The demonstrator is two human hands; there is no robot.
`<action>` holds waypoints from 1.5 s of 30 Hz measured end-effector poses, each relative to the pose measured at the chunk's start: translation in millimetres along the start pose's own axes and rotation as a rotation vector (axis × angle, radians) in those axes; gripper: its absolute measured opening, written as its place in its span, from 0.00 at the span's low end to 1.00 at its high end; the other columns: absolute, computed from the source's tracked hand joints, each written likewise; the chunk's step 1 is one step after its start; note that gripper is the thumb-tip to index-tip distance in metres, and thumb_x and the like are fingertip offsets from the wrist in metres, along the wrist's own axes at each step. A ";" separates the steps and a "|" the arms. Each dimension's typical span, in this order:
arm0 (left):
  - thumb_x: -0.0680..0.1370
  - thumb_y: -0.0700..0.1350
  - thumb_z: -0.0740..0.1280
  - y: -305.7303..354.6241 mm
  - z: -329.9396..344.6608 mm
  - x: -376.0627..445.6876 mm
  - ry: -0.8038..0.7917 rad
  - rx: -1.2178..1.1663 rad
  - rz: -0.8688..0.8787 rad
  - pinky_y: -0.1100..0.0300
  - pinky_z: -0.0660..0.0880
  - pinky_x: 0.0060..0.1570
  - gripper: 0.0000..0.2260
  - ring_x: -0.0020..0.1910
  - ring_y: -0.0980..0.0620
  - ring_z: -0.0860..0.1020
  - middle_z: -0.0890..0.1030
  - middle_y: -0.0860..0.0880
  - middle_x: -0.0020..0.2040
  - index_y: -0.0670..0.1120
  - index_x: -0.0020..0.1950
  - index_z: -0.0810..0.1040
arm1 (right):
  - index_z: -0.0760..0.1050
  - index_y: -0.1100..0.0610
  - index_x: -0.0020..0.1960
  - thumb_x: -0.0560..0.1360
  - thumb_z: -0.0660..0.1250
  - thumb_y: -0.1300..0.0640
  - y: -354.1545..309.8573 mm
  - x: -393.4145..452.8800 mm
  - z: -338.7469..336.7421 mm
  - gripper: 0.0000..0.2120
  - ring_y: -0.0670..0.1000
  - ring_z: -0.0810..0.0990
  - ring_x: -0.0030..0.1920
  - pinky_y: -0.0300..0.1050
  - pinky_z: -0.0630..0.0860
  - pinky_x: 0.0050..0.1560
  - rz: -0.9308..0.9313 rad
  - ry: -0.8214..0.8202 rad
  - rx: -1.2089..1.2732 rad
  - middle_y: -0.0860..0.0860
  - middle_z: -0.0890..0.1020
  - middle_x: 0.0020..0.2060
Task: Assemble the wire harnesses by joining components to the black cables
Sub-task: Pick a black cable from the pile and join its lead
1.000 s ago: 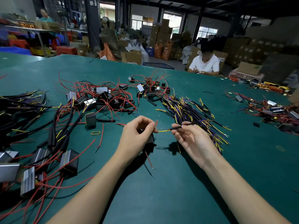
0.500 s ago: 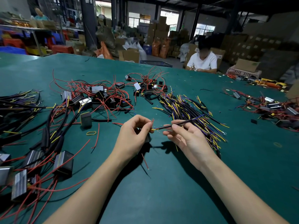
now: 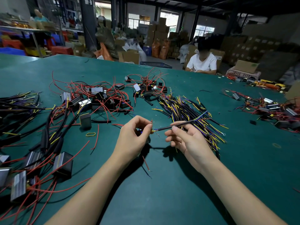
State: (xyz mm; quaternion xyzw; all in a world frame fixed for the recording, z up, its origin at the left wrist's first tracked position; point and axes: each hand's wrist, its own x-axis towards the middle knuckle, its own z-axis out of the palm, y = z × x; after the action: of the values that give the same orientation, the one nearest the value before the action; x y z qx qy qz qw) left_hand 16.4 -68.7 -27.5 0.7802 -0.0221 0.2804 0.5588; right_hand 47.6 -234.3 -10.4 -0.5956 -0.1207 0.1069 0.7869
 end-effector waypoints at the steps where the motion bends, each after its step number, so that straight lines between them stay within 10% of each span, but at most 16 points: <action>1: 0.77 0.40 0.67 0.1 0.1 0.0 0.001 0.002 0.003 0.71 0.67 0.33 0.04 0.31 0.64 0.75 0.82 0.52 0.35 0.46 0.42 0.77 | 0.73 0.59 0.50 0.79 0.62 0.66 0.4 0.1 -0.2 0.04 0.50 0.81 0.32 0.36 0.75 0.31 -0.004 -0.002 -0.004 0.56 0.83 0.35; 12: 0.78 0.40 0.67 1.1 0.2 -0.7 -0.010 0.026 0.002 0.70 0.67 0.34 0.04 0.32 0.61 0.73 0.79 0.53 0.35 0.45 0.42 0.76 | 0.74 0.60 0.41 0.78 0.65 0.58 -0.5 -0.2 -2.2 0.09 0.48 0.77 0.26 0.37 0.70 0.25 0.086 0.069 -0.294 0.57 0.81 0.30; 16: 0.77 0.39 0.66 1.6 1.1 -1.5 -0.027 0.055 0.024 0.72 0.66 0.34 0.06 0.31 0.62 0.72 0.78 0.53 0.35 0.46 0.42 0.75 | 0.75 0.56 0.33 0.75 0.69 0.53 0.1 -1.6 -5.2 0.14 0.45 0.72 0.27 0.44 0.69 0.31 -0.393 0.257 -0.983 0.48 0.77 0.26; 20: 0.77 0.38 0.66 1.9 0.9 -2.1 -0.026 0.057 0.039 0.71 0.66 0.33 0.05 0.30 0.61 0.72 0.77 0.53 0.33 0.45 0.42 0.75 | 0.80 0.55 0.49 0.73 0.70 0.61 -5.5 0.8 -2.7 0.05 0.50 0.73 0.52 0.46 0.67 0.54 -0.724 0.059 -1.267 0.48 0.78 0.48; 31: 0.77 0.40 0.67 1.6 0.8 -1.5 -0.061 -0.010 0.001 0.65 0.71 0.38 0.05 0.35 0.58 0.77 0.81 0.52 0.36 0.46 0.41 0.77 | 0.82 0.57 0.41 0.73 0.71 0.64 8.9 0.8 12.4 0.04 0.43 0.80 0.40 0.32 0.73 0.47 -0.564 -0.032 -0.836 0.46 0.83 0.36; 39: 0.81 0.42 0.62 3.8 -5.6 -1.5 -0.181 -0.217 -0.142 0.67 0.75 0.44 0.09 0.39 0.61 0.80 0.85 0.52 0.39 0.47 0.46 0.82 | 0.79 0.51 0.38 0.73 0.70 0.59 8.1 2.9 12.8 0.07 0.44 0.80 0.42 0.58 0.69 0.62 -0.327 0.032 -0.750 0.44 0.83 0.35; 45: 0.80 0.42 0.63 4.6 -6.9 -1.2 -0.190 -0.221 -0.143 0.70 0.73 0.44 0.08 0.39 0.62 0.78 0.83 0.55 0.39 0.47 0.45 0.81 | 0.80 0.50 0.39 0.73 0.70 0.59 7.6 3.1 9.6 0.06 0.42 0.79 0.42 0.60 0.68 0.62 -0.346 0.025 -0.776 0.42 0.82 0.35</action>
State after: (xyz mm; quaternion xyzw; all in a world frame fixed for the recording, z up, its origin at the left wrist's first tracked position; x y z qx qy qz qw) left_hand 10.9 -64.6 -22.6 0.7366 -0.0499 0.1608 0.6550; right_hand 47.3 -222.5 -15.0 -0.8199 -0.2408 -0.0874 0.5120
